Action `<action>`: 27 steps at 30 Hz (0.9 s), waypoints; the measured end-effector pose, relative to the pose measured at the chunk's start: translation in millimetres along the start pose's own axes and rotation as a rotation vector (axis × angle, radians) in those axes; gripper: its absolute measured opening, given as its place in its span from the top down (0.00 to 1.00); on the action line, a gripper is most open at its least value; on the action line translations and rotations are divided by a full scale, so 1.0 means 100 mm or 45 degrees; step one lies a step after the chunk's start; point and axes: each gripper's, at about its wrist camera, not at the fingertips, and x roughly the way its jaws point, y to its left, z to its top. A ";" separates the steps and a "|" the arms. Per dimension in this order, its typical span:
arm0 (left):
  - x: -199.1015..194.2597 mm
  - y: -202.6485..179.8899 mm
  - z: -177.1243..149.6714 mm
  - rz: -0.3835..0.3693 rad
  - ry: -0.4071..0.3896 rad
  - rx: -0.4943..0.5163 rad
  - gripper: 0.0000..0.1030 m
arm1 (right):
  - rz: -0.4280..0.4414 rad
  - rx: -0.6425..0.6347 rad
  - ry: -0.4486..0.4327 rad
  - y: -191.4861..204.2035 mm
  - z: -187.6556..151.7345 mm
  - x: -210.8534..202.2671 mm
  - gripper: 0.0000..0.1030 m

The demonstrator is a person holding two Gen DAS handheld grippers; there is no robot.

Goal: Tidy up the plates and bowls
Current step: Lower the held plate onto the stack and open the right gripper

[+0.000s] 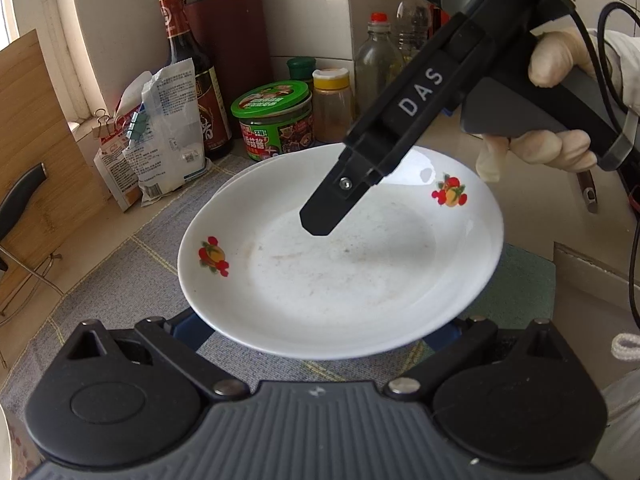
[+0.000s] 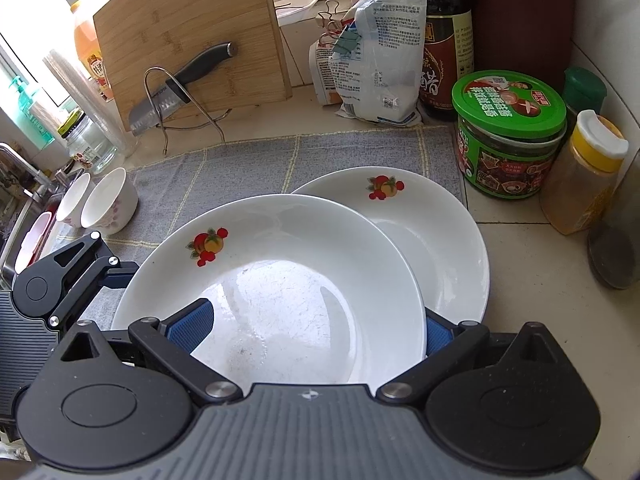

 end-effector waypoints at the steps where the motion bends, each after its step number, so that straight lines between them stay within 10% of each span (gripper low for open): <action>1: 0.02 0.00 0.01 -0.001 0.002 -0.001 0.00 | -0.001 0.001 0.001 -0.01 0.00 0.01 0.00; 27: 0.32 0.10 0.12 -0.023 0.045 0.021 0.00 | -0.004 0.037 0.036 -0.27 0.13 0.21 0.00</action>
